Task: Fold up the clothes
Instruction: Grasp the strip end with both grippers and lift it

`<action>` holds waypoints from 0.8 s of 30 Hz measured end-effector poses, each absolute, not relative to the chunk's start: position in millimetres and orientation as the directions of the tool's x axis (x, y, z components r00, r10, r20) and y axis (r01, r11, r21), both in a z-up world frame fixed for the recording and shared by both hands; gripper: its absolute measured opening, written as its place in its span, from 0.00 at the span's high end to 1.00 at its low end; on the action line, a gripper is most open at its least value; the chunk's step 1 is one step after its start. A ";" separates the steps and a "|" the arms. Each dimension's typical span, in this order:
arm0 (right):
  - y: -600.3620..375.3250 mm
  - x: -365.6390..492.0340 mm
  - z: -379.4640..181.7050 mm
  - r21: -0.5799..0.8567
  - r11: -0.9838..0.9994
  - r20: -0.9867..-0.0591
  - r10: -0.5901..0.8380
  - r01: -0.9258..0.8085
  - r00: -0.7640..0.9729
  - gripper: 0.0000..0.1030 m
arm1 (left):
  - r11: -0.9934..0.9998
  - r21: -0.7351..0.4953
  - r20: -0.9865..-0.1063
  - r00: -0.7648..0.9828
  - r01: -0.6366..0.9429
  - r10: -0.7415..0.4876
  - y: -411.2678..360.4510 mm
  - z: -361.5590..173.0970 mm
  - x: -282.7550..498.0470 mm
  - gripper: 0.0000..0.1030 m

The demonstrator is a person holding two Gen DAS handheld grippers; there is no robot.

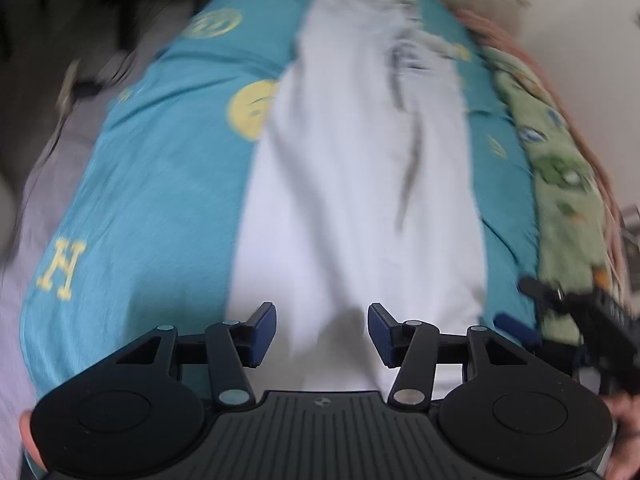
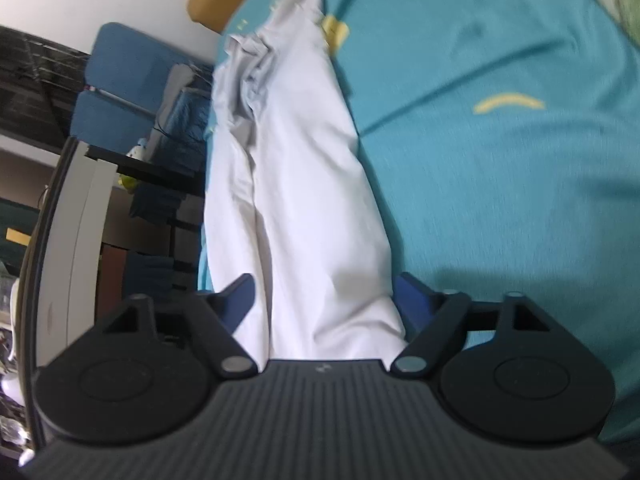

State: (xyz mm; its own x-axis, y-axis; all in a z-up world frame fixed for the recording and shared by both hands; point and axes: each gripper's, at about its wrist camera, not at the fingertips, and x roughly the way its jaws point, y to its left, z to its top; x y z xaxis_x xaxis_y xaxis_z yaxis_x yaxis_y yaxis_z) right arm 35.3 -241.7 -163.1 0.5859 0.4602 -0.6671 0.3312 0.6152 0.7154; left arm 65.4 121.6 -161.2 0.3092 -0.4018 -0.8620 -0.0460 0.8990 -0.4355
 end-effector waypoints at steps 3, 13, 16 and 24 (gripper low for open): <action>-239.1 37.0 -170.7 0.699 0.620 -0.693 0.465 0.355 0.551 0.27 | 0.909 -0.406 -0.868 0.350 -0.090 -0.353 130.9 -161.8 71.4 0.41; -230.1 41.1 -176.9 0.625 0.690 -0.763 0.442 0.364 0.471 0.29 | 0.944 -0.312 -0.920 0.283 -0.110 -0.271 120.4 -178.1 73.4 0.42; -228.1 39.7 -176.8 0.611 0.707 -0.775 0.445 0.356 0.449 0.29 | 0.923 -0.375 -0.904 0.253 -0.086 -0.344 118.2 -181.0 69.5 0.65; -218.6 33.7 -175.5 0.572 0.751 -0.806 0.440 0.329 0.396 0.30 | 0.916 -0.391 -0.913 0.164 -0.090 -0.373 109.8 -183.4 55.1 0.80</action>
